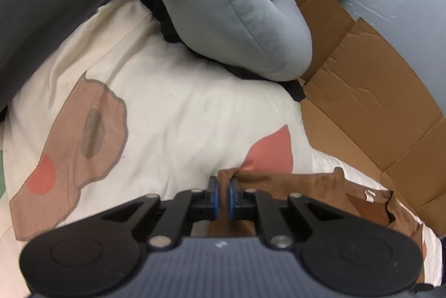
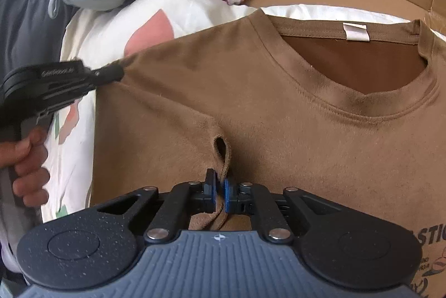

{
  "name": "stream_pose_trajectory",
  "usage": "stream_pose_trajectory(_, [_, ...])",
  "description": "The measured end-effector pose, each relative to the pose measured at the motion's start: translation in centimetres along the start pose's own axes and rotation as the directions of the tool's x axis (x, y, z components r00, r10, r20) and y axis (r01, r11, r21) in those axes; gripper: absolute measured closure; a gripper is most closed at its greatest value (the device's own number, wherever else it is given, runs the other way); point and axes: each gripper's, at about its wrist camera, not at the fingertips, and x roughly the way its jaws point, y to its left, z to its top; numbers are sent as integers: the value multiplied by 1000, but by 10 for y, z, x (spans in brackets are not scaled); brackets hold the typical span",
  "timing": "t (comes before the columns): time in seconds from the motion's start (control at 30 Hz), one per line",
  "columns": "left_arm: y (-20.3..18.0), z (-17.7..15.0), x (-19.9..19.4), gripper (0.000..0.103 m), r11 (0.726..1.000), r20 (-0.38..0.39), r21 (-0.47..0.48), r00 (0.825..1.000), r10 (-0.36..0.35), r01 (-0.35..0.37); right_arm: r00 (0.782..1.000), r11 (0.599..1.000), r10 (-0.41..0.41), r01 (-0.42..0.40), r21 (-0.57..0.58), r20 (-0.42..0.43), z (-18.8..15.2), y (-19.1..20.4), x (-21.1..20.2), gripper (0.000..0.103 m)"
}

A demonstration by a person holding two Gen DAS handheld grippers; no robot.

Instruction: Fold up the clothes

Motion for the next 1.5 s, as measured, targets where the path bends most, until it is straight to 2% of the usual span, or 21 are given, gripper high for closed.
stream_pose_trajectory(0.03, [-1, 0, -1, 94, 1000, 0, 3, 1000, 0, 0, 1000, 1000, -1, 1, -7, 7, 2, 0, 0, 92])
stream_pose_trajectory(0.07, [-2, 0, -2, 94, 1000, 1, 7, 1000, 0, 0, 1000, 1000, 0, 0, -7, 16, 4, 0, -1, 79])
stream_pose_trajectory(0.1, [-2, 0, -3, 94, 1000, 4, 9, 1000, -2, 2, 1000, 1000, 1, 0, -8, 25, 6, -1, -1, 75])
stream_pose_trajectory(0.27, [-8, 2, -6, 94, 1000, 19, 26, 1000, -3, 3, 998, 999, 1, -3, 42, 56, 18, -9, 0, 73])
stream_pose_trajectory(0.3, [-10, 3, -7, 94, 999, 23, 34, 1000, 2, -3, 998, 999, 4, -7, 46, 58, 19, -10, 0, 73])
stream_pose_trajectory(0.33, [-12, 3, -7, 94, 999, 27, 42, 1000, 8, -9, 998, 999, 5, -8, 44, 56, 19, -10, 0, 78])
stream_pose_trajectory(0.37, [-13, 3, -7, 94, 999, 31, 48, 999, 13, -14, 998, 998, 18, -21, 53, 53, 19, -11, -1, 87])
stream_pose_trajectory(0.4, [-14, 3, -7, 94, 999, 33, 44, 999, 17, -18, 998, 998, 30, -33, 61, 49, 18, -12, -1, 103])
stream_pose_trajectory(0.53, [-17, 4, -3, 93, 999, 39, 28, 999, 35, -37, 998, 997, 51, -52, 53, 28, 13, -14, -7, 103])
stream_pose_trajectory(0.73, [-17, 5, 2, 93, 999, 43, 3, 998, 51, -51, 999, 997, 40, -41, 64, 12, 2, -22, -7, 103])
stream_pose_trajectory(0.83, [-7, 7, -11, 93, 1000, 69, -27, 998, 10, -8, 999, 996, 44, -45, 77, 16, 3, -25, -5, 102])
stream_pose_trajectory(0.9, [4, 8, -22, 93, 998, 90, -55, 996, 8, -3, 999, 995, 47, -49, 85, 19, 5, -26, -4, 101])
stream_pose_trajectory(1.0, [24, 5, -29, 96, 991, 86, -136, 996, 5, 7, 999, 995, 51, -53, 86, 19, 7, -28, -4, 100])
stream_pose_trajectory(1.07, [32, 1, -33, 95, 988, 79, -155, 997, -13, 26, 999, 995, 51, -53, 89, 20, 8, -29, -5, 100])
stream_pose_trajectory(1.23, [26, -11, -38, 95, 989, 55, -119, 995, -79, 85, 998, 995, 56, -57, 80, 19, 8, -29, -5, 100])
stream_pose_trajectory(1.37, [9, -16, -31, 95, 992, 35, -62, 994, -103, 105, 998, 995, 63, -64, 80, 18, 7, -29, -7, 101])
stream_pose_trajectory(1.5, [0, -18, -20, 95, 994, 22, -47, 995, -100, 101, 997, 995, 69, -70, 75, 16, 5, -28, -9, 102])
